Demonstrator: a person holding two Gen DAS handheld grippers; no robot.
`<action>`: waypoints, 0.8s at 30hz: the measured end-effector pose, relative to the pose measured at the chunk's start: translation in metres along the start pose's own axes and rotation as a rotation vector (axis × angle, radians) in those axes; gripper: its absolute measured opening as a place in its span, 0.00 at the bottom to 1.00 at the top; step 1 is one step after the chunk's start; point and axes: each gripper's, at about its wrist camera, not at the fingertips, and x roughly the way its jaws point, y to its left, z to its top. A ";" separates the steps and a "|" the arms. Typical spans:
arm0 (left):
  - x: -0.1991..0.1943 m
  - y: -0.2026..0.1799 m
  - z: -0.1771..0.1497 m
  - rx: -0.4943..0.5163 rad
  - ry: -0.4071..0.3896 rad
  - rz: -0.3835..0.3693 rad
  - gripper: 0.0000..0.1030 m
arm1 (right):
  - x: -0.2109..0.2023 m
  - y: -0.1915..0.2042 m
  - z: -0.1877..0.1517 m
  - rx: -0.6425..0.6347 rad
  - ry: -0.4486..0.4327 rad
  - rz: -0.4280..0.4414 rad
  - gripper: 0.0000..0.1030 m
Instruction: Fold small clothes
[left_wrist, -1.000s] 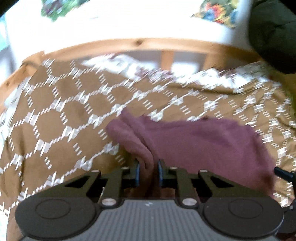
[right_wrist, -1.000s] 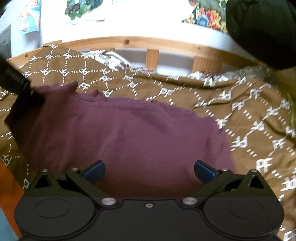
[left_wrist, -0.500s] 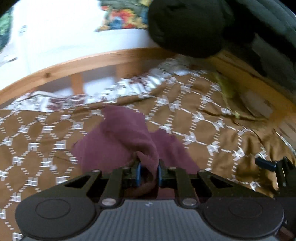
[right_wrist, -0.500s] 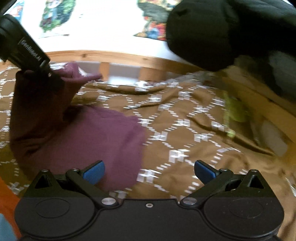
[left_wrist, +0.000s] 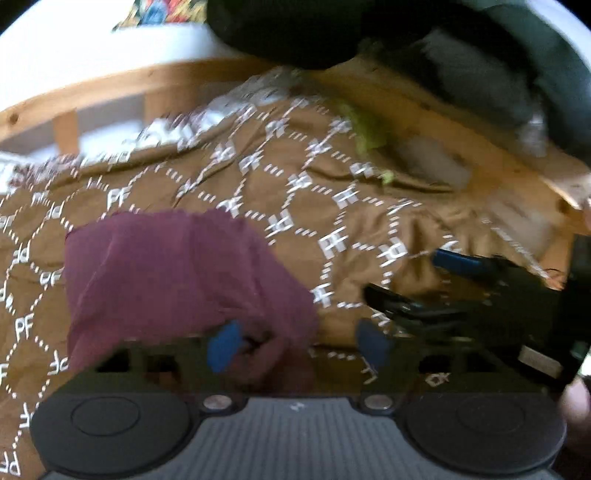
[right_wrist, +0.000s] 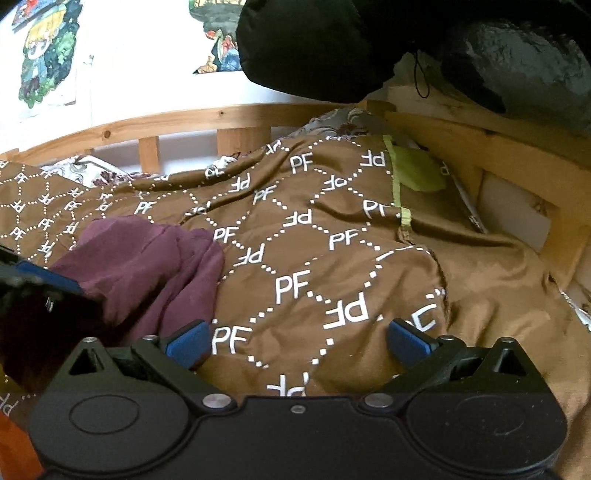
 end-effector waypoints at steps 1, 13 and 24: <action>-0.006 -0.004 -0.002 0.023 -0.024 0.006 0.83 | -0.003 0.000 0.000 0.008 -0.033 0.019 0.99; -0.052 0.015 -0.048 0.101 -0.129 0.221 1.00 | 0.016 -0.005 0.009 0.146 -0.109 0.311 0.99; -0.027 0.023 -0.073 0.226 -0.020 0.316 0.99 | 0.070 0.045 0.046 0.136 0.055 0.638 0.83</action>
